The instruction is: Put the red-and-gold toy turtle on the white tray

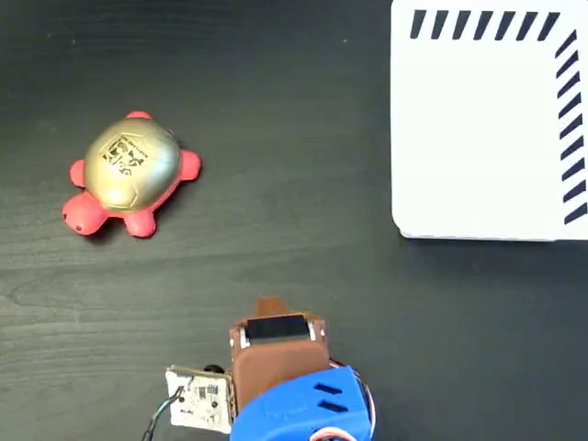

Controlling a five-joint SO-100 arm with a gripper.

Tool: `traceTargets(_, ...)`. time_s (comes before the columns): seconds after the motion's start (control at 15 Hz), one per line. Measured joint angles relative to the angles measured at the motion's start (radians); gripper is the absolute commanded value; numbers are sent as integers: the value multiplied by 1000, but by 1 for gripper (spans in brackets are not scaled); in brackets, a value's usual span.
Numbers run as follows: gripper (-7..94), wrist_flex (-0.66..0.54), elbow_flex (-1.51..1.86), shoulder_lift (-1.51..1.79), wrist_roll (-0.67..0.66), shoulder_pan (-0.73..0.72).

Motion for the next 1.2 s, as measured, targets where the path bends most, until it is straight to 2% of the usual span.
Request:
traceTargets(0.73, 0, -5, -3, -23, -18, -34)
traceTargets(1.0, 0, -106, -207, -380, -176, -55)
traceTargets(1.2, 0, -64, -551, -749, -359, -109)
